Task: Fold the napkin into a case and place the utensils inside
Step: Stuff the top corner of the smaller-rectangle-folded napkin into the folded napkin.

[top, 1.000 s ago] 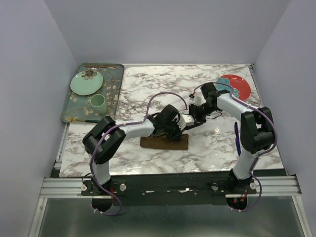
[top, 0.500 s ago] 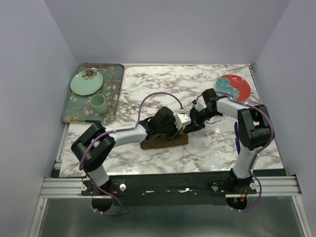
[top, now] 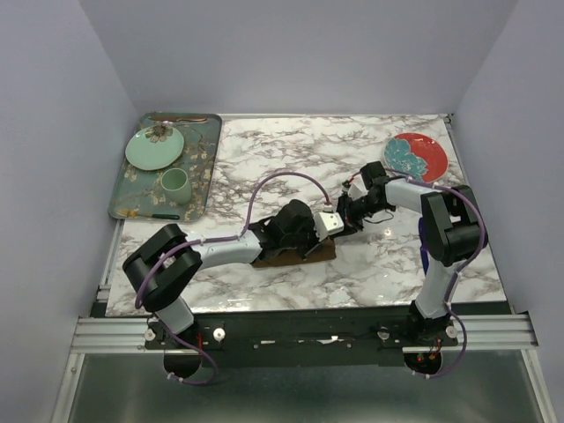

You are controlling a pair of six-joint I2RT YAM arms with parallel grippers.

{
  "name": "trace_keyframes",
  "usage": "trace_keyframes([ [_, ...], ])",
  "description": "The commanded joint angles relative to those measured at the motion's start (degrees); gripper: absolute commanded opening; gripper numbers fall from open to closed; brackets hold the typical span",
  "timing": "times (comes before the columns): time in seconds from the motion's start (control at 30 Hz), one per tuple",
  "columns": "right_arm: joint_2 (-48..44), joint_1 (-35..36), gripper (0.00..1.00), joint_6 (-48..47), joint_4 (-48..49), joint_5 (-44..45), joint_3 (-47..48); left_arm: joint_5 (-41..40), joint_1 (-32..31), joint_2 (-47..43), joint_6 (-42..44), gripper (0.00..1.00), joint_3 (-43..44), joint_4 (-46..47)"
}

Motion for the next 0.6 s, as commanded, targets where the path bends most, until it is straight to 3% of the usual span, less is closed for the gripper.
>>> trace_keyframes([
  [0.0, -1.28, 0.11, 0.27, 2.09, 2.3, -1.68, -1.41, -3.38, -2.22, -2.68, 3.52, 0.0, -1.44, 3.35],
  [0.3, -0.58, 1.07, 0.21, -1.15, -0.06, 0.87, -2.03, -6.19, -3.45, -2.24, 2.39, 0.0, -1.53, 2.65],
  [0.57, 6.45, 1.52, 0.21, -8.1, -5.87, 11.15, 1.13, -2.52, -2.32, -1.36, -5.17, 0.0, 0.75, -1.65],
])
